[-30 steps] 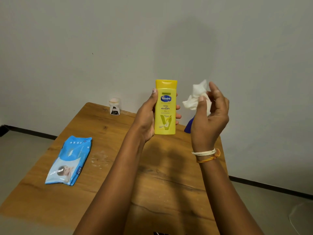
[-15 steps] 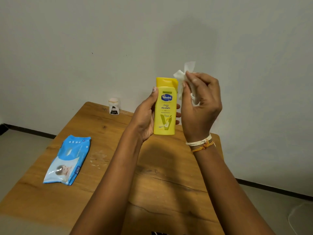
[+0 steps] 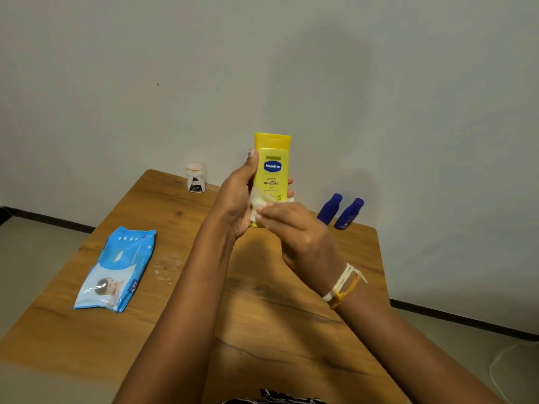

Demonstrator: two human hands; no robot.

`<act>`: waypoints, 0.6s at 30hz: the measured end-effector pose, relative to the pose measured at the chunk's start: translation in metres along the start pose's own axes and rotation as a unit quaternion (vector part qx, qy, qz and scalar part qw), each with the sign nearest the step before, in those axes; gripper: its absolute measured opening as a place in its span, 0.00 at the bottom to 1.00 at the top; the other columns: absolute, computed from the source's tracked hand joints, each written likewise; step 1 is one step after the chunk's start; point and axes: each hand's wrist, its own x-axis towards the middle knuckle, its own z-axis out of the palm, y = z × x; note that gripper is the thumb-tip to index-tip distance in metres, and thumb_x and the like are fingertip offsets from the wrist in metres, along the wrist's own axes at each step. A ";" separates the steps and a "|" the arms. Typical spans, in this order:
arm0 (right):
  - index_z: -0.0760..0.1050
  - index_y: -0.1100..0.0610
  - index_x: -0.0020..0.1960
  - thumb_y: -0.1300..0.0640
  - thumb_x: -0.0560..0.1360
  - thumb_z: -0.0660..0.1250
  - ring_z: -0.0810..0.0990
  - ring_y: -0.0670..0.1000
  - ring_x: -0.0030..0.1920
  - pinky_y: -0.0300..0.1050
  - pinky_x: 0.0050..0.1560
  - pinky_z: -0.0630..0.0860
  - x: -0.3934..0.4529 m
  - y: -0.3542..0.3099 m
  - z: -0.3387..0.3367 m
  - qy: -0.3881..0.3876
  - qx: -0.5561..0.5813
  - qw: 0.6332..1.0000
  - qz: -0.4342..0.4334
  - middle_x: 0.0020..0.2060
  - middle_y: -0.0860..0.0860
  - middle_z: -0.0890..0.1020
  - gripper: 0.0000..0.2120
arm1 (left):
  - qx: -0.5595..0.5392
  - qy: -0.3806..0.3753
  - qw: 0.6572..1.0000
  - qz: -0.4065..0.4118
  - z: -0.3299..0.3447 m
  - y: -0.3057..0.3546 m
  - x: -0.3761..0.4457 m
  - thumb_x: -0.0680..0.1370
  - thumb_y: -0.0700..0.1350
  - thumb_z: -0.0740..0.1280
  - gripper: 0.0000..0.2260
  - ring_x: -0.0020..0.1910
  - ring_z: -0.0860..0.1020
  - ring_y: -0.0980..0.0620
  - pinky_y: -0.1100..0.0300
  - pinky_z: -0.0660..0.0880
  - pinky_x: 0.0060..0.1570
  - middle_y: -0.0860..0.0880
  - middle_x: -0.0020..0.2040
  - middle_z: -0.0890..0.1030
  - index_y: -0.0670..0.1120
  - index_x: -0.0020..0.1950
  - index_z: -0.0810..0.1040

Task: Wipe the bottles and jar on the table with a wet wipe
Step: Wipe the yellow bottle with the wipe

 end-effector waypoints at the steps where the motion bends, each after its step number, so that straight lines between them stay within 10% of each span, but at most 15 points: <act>1: 0.81 0.64 0.55 0.66 0.71 0.72 0.80 0.56 0.58 0.50 0.56 0.79 -0.003 0.003 -0.005 -0.009 0.010 1.000 -0.005 0.54 0.58 0.82 0.12 | 0.010 0.000 1.000 -0.002 -0.001 0.000 0.000 0.81 0.60 0.52 0.27 0.47 0.82 0.42 0.48 0.79 0.48 0.40 0.51 0.83 0.41 0.66 0.74; 7: 0.81 0.66 0.53 0.63 0.76 0.61 0.80 0.56 0.52 0.42 0.51 0.78 0.047 0.019 -0.032 0.229 0.059 0.963 0.128 0.49 0.60 0.82 0.12 | 0.004 -0.007 1.000 -0.012 0.004 -0.008 0.003 0.81 0.58 0.55 0.22 0.47 0.83 0.41 0.39 0.78 0.51 0.40 0.50 0.84 0.47 0.53 0.84; 14: 0.77 0.66 0.60 0.65 0.73 0.69 0.77 0.59 0.60 0.49 0.61 0.75 0.051 0.019 -0.010 0.071 -0.012 0.995 0.062 0.57 0.61 0.79 0.16 | -0.072 0.009 0.997 -0.017 0.003 -0.014 0.013 0.82 0.51 0.56 0.20 0.44 0.84 0.49 0.55 0.80 0.41 0.45 0.44 0.84 0.46 0.46 0.86; 18: 0.77 0.65 0.62 0.66 0.73 0.71 0.76 0.57 0.63 0.50 0.62 0.75 0.011 0.017 0.006 0.023 -0.013 1.000 0.003 0.60 0.60 0.79 0.18 | -0.051 0.000 0.998 -0.033 -0.004 -0.010 0.012 0.81 0.57 0.55 0.23 0.47 0.82 0.45 0.52 0.80 0.46 0.40 0.48 0.83 0.40 0.58 0.79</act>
